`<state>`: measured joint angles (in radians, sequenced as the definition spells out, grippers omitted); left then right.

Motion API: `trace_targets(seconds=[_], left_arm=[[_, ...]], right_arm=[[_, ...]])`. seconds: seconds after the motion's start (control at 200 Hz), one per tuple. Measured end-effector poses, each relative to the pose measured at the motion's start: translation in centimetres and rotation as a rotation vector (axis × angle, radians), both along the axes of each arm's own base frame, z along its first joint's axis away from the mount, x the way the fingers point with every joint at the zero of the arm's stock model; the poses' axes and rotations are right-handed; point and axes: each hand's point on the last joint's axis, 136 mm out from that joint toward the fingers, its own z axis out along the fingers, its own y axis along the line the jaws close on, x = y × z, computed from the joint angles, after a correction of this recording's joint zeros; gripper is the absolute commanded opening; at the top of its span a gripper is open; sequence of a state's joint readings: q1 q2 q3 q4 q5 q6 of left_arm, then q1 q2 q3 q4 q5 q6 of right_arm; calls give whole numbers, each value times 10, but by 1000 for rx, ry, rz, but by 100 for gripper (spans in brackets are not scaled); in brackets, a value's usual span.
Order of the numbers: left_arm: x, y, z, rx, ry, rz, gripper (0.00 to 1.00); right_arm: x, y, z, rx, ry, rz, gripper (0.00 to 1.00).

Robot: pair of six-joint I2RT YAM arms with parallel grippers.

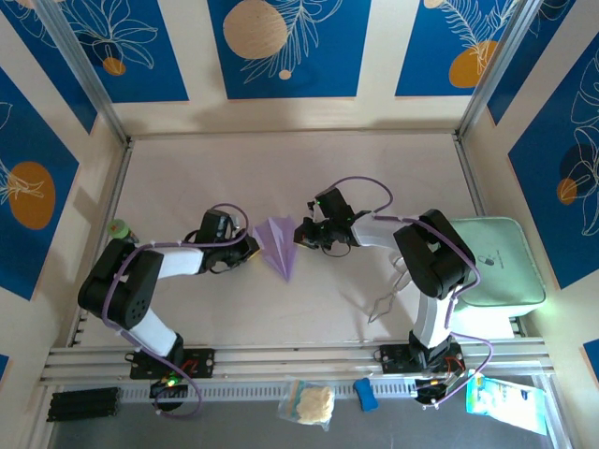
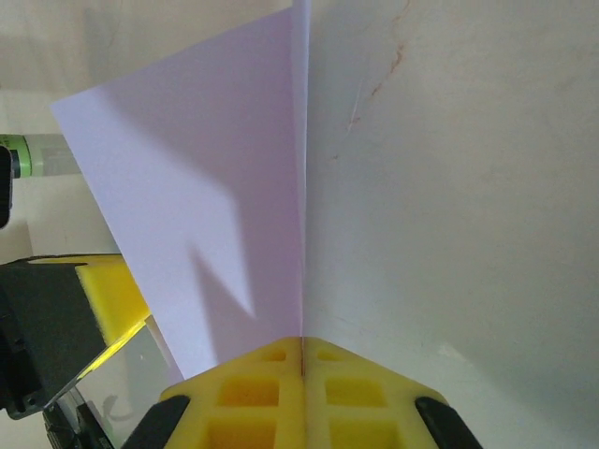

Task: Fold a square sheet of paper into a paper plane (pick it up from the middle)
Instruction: Turn over the paper plane at the center of the table.

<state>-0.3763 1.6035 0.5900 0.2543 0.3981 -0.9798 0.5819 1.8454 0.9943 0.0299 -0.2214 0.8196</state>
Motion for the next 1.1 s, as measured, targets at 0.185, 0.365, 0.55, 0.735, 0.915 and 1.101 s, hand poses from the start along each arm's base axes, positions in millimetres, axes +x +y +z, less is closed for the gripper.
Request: trace_targets(seconds=[0.185, 0.365, 0.55, 0.735, 0.915, 1.101], left_arm=[[0, 1, -1, 0, 10, 15, 0], [-1, -2, -7, -9, 27, 2, 5], [1, -7, -2, -28, 23, -20, 19], [0, -2, 17, 1, -16, -24, 32], [-8, -4, 53, 20, -107, -24, 34], [-26, -26, 66, 28, -155, -75, 34]], right_arm=[[0, 0, -7, -7, 13, -3, 2], [-2, -2, -17, -22, 35, -3, 4], [-4, -2, -16, -32, 42, 5, 4], [-5, 5, -12, -28, 33, 21, 4], [-8, 7, -13, -31, 37, 28, 4], [-9, 8, -13, -31, 36, 32, 4]])
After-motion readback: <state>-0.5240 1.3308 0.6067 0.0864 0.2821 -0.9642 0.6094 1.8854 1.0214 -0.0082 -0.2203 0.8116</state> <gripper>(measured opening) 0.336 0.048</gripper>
